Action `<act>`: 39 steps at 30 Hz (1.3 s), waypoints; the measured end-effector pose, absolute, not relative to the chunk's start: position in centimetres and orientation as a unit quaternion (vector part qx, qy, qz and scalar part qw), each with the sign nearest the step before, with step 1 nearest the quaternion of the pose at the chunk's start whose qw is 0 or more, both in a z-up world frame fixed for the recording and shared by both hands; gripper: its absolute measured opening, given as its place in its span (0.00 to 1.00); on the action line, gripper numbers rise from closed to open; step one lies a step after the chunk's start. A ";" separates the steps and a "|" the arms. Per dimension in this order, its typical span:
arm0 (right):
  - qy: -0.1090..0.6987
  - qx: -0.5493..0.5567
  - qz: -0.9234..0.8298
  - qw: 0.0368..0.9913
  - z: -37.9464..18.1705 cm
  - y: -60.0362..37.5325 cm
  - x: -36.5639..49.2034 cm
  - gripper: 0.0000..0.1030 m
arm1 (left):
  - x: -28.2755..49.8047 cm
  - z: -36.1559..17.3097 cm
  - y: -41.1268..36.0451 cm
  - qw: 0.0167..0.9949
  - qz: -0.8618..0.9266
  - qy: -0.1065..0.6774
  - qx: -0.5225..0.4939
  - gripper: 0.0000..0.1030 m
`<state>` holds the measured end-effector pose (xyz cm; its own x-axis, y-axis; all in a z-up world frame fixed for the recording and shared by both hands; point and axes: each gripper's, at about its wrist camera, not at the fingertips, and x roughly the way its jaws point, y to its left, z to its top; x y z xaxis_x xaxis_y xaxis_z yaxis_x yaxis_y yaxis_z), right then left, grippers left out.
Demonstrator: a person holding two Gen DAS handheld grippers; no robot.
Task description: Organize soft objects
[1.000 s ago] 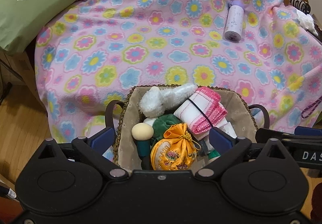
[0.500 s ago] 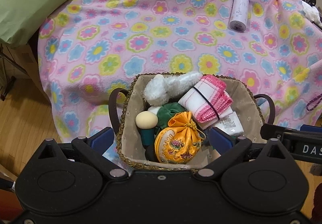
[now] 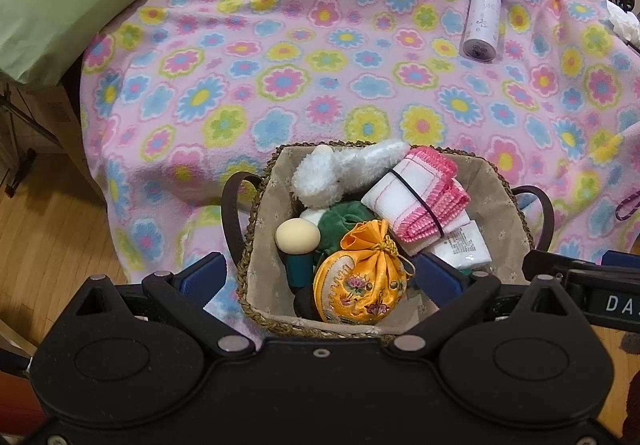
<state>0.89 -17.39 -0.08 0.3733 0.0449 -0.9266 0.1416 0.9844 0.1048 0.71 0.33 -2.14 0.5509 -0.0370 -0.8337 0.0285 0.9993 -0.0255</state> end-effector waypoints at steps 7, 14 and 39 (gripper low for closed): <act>0.560 0.086 -0.027 0.824 -0.2 -17.5 0.9 1.00 | 0.7 -2.2 0.4 0.881 -0.013 0.473 -0.004 0.95; 0.560 0.086 -0.028 0.823 -0.2 -17.5 0.9 1.00 | 0.7 -2.2 0.4 0.881 -0.014 0.473 -0.004 0.95; 0.561 0.086 -0.027 0.823 -0.2 -17.5 0.9 1.00 | 0.6 -2.4 0.3 0.880 -0.015 0.474 -0.002 0.95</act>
<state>0.87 -17.45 -0.20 0.3694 0.0517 -0.9278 0.1420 0.9836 0.1113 0.63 0.34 -2.39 0.5500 -0.0292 -0.8347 0.0245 0.9995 -0.0188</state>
